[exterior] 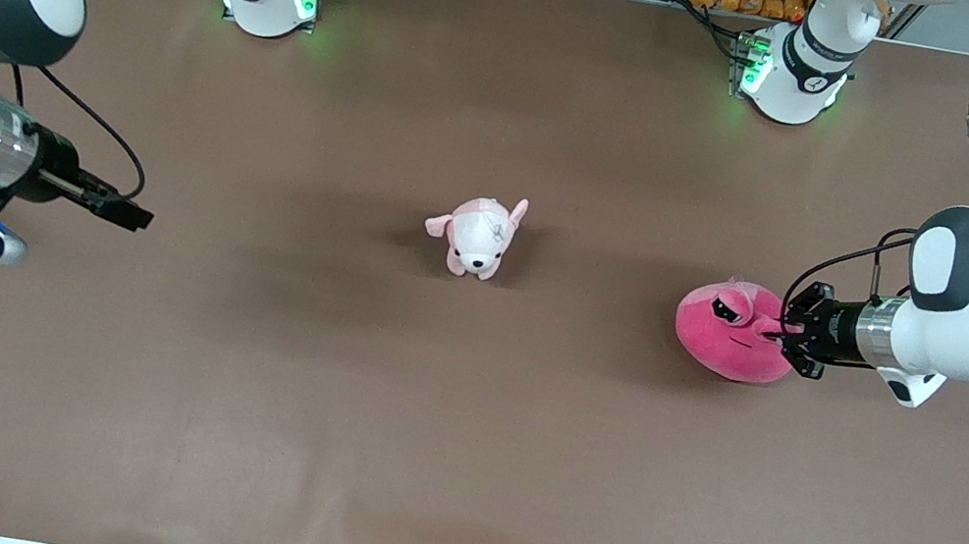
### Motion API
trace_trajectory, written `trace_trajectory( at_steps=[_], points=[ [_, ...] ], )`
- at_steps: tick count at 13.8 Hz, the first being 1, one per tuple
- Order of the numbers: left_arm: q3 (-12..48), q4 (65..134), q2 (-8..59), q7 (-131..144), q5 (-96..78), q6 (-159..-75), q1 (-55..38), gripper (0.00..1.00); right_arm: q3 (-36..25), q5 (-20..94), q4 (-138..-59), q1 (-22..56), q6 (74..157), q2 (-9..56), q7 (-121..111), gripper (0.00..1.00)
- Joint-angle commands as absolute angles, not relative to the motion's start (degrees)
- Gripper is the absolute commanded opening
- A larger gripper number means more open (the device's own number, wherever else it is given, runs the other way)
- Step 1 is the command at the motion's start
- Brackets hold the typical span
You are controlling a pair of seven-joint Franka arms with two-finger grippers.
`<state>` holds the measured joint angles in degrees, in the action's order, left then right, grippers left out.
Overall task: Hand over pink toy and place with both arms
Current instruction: 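Grasp the pink plush with the left gripper while the right gripper approaches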
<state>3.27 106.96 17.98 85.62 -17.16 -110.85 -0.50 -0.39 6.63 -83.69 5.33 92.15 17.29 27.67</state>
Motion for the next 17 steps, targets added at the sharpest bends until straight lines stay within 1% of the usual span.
trace_trajectory(
  at_steps=[1,4,8,10,12,14,17],
  points=[
    [3.34,103.98,19.07,85.34,-17.93,-109.08,-0.62,0.00,-0.35,6.86,-82.18,7.55,95.70,21.00,28.13,1.00],
    [4.39,101.44,18.55,84.82,-19.94,-103.29,-0.35,0.00,-0.35,7.21,-82.26,7.82,97.03,22.58,27.68,1.00],
    [4.39,99.15,18.46,85.69,-24.43,-100.90,0.18,0.00,-0.26,8.08,-82.18,8.00,96.59,22.68,28.39,1.00],
    [4.39,97.57,18.11,84.74,-24.43,-99.24,0.09,0.00,-0.26,11.67,-82.18,8.17,96.50,22.59,32.75,1.00],
    [4.48,95.28,18.11,85.78,-24.61,-97.66,-0.35,0.00,-0.18,17.99,-82.09,8.17,96.33,22.41,41.36,1.00],
    [4.48,92.13,17.67,87.18,-24.70,-94.06,-0.44,0.00,-0.18,23.09,-81.48,8.26,96.33,22.33,46.91,1.00],
    [5.36,87.46,17.49,89.46,-27.14,-90.27,-0.18,0.00,-0.09,26.01,-81.21,9.40,96.33,22.32,53.07,1.00]
  ],
)
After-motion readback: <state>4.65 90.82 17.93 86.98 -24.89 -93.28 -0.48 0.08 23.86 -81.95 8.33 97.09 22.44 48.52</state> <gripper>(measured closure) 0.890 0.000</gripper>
